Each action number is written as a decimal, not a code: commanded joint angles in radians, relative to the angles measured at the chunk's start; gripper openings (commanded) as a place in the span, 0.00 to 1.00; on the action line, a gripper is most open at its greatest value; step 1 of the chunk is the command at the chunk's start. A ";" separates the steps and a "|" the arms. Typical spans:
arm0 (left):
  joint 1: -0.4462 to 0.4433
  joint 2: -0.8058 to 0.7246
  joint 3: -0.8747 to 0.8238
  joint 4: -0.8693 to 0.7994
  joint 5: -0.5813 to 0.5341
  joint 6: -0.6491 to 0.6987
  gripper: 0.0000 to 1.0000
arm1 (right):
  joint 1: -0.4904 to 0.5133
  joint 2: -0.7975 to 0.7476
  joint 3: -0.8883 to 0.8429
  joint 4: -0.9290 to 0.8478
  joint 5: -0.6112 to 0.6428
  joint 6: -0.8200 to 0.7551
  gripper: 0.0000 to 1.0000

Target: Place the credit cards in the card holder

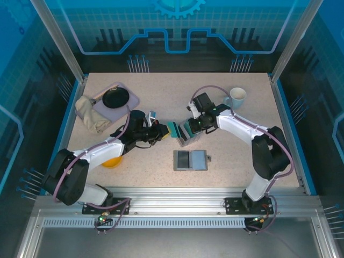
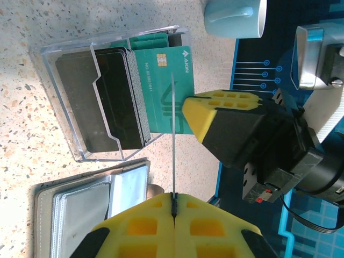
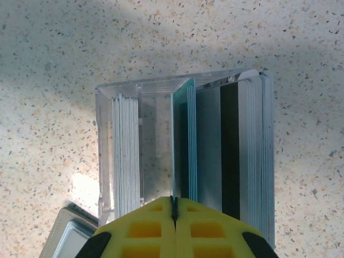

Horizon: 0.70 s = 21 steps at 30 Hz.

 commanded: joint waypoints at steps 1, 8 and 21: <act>0.009 -0.011 -0.015 -0.011 0.021 0.033 0.00 | 0.022 0.024 0.028 -0.019 0.033 -0.021 0.05; 0.006 -0.011 -0.022 -0.010 0.044 0.041 0.00 | 0.027 -0.028 0.013 -0.038 0.064 0.013 0.30; -0.194 0.045 -0.022 -0.023 -0.008 0.138 0.00 | -0.082 -0.304 -0.292 0.013 -0.129 0.243 0.54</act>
